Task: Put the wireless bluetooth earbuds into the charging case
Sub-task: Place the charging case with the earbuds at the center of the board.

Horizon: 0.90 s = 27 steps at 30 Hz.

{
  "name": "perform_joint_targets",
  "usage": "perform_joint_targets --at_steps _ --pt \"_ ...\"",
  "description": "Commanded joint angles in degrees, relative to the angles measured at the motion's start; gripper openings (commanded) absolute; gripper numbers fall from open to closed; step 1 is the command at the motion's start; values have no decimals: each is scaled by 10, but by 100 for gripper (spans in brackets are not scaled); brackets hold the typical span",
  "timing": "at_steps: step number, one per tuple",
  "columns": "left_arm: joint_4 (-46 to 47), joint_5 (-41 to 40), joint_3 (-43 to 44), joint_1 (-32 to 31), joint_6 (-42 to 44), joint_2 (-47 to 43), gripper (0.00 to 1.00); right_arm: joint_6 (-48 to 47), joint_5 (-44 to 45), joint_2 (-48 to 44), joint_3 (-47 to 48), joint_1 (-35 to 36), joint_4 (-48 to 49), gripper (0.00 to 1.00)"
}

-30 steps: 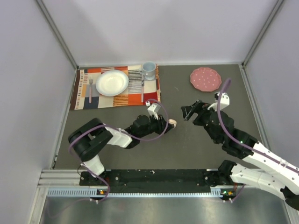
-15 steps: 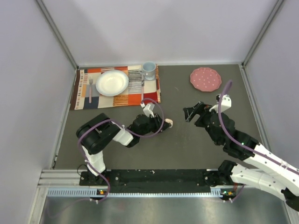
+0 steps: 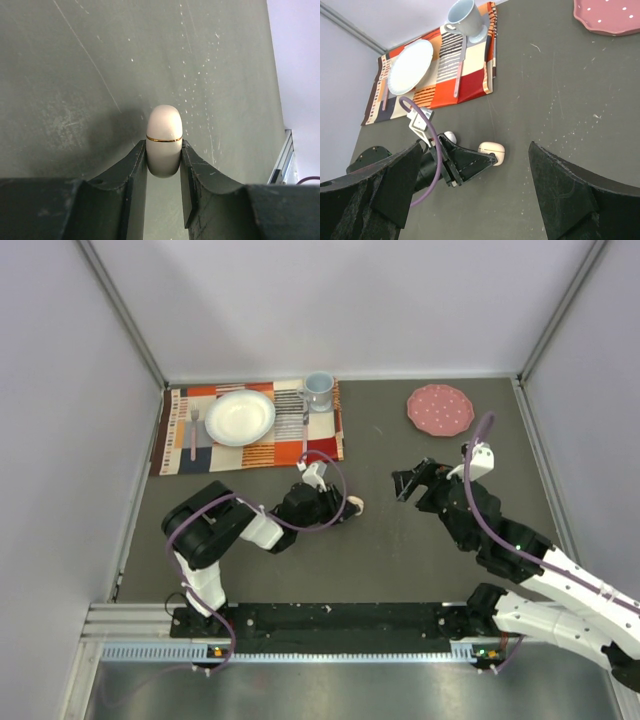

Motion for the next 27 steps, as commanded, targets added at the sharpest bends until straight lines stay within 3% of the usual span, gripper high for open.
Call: perform_joint_targets --at_steps 1,2,6,16,17,22,27 --pt "-12 2 11 7 10 -11 33 -6 11 2 1 -5 2 88" --pt "-16 3 12 8 12 -12 39 -5 11 1 0 -6 3 88" --pt "-22 8 13 11 13 -15 46 -6 12 1 -1 -5 2 88" --pt "-78 -15 8 11 43 -51 50 -5 13 2 -3 -6 1 88" --pt "-91 -25 7 11 46 -58 55 -5 13 3 -3 -4 1 88" --pt "-123 -41 1 11 75 -104 61 0 14 -5 -5 -5 0 89" --pt "-200 -52 16 11 104 -150 75 -9 20 -3 -3 -5 0 91"
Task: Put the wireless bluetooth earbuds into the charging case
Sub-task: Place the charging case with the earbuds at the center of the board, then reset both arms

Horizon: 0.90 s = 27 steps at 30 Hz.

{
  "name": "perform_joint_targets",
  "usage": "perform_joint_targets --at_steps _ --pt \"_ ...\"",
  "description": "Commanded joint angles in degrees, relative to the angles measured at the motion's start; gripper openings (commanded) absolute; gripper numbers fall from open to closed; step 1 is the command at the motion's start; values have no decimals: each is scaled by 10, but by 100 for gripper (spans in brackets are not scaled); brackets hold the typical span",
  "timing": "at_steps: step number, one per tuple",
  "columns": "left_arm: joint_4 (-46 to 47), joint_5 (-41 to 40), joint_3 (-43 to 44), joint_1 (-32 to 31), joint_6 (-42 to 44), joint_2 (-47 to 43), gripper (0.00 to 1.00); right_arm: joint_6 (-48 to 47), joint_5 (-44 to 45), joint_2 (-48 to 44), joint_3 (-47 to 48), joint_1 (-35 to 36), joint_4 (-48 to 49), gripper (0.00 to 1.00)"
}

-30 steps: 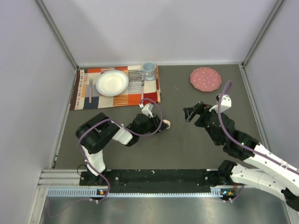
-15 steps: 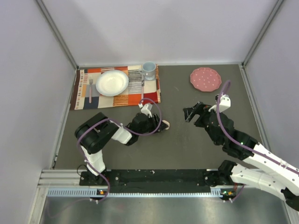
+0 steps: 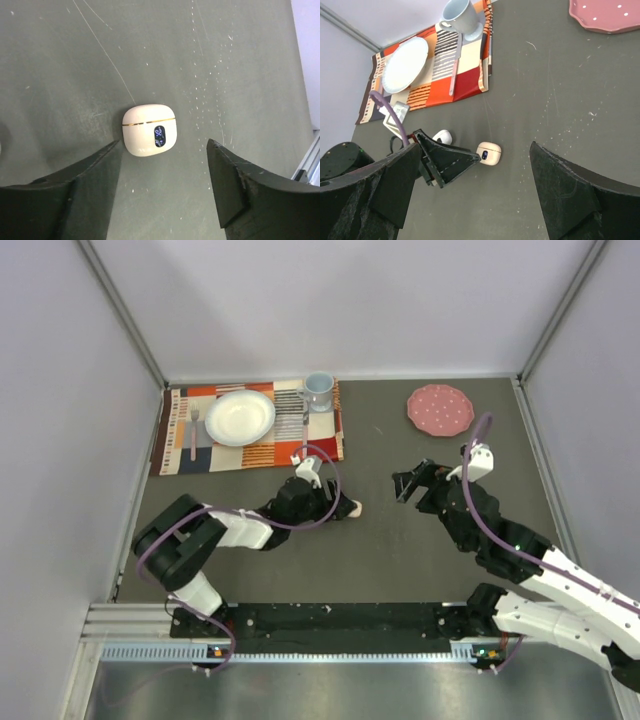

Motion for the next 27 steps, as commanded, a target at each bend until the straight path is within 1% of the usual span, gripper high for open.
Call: perform_joint_targets --at_steps 1,2,3,6,8,10,11,12,13,14,15,17,18,19,22,25,27 --pt "-70 -15 19 2 44 -57 78 -6 18 -3 -1 -6 5 91" --pt "-71 -13 20 1 49 -65 87 -5 18 -2 -1 -5 5 91" --pt "-71 -3 21 1 55 -80 99 -4 21 -2 -2 -5 4 91" --pt "-80 1 21 -4 73 -111 99 -2 29 6 -2 -5 4 92" --pt "-108 -14 22 -5 85 -155 99 -12 22 16 2 -8 4 92" --pt "-120 -25 20 -7 115 -200 99 -10 8 26 11 -29 -13 94" --pt "-122 -27 17 -7 123 -217 99 -11 -3 37 13 -45 -19 95" --pt "-115 -24 6 -7 152 -246 99 -12 -46 42 16 -84 -26 95" --pt "-114 -24 0 -6 158 -261 99 -14 -74 49 18 -112 -31 95" --pt "-117 -43 -5 -6 162 -276 99 -13 -132 60 18 -137 -34 95" --pt "-114 -68 -14 -6 163 -299 99 -14 -161 64 16 -188 -35 95" --pt "-139 -92 -9 -4 176 -321 99 -24 -225 77 13 -230 -36 95" --pt "-169 -94 -1 -4 196 -341 99 -26 -237 88 7 -254 -38 95" --pt "-182 -96 3 -4 204 -351 99 -26 -248 93 5 -287 -39 95" --pt "-213 -115 6 -3 232 -393 99 -36 -283 121 3 -342 -38 96" --pt "-235 -138 3 -3 255 -435 99 -53 -295 159 14 -364 -42 96" --pt "-239 -151 -3 -3 268 -460 99 -56 -283 168 15 -365 -42 96"
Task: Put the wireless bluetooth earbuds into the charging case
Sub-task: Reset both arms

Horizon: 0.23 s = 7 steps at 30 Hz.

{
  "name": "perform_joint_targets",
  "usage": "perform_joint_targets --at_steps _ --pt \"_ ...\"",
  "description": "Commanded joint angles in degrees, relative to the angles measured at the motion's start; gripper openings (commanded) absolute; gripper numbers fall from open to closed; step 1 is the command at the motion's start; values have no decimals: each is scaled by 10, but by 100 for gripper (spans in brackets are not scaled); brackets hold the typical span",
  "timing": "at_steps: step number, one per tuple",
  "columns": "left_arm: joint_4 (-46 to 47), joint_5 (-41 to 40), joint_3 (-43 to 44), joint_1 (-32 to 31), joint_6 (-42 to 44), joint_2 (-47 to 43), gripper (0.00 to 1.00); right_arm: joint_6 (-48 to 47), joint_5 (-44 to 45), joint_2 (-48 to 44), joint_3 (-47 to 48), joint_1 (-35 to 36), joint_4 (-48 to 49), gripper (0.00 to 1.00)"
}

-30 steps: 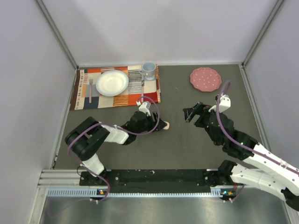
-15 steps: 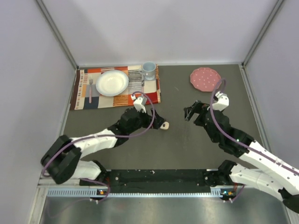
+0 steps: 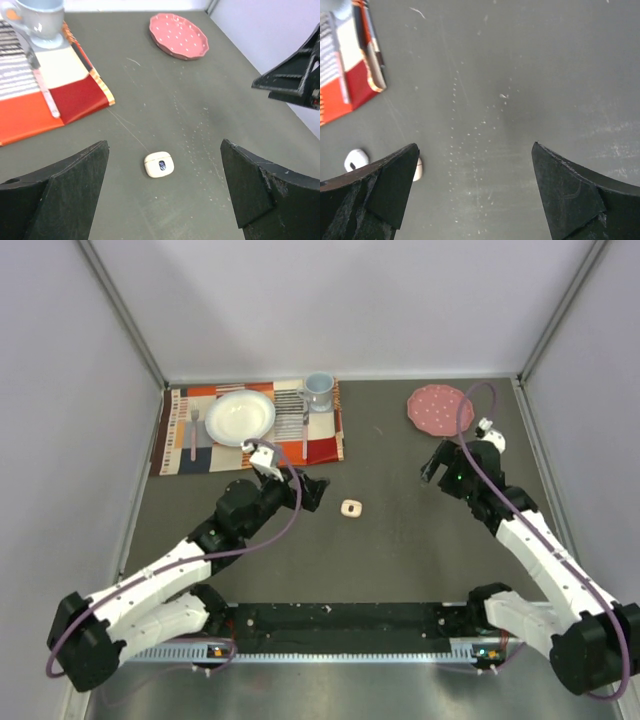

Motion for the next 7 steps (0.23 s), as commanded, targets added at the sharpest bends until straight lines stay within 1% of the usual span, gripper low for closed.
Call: perform_joint_targets --at_steps 1,3,6,7 --pt "-33 -50 0 2 52 -59 99 -28 -20 21 15 -13 -1 96" --pt "-40 -59 -4 2 66 -80 99 -35 0 18 8 -13 9 96" --pt "-58 -95 -6 2 72 -98 99 -51 31 2 -5 -12 30 96" --pt "-64 -107 -4 2 73 -101 99 -69 34 -3 -9 -12 39 96"
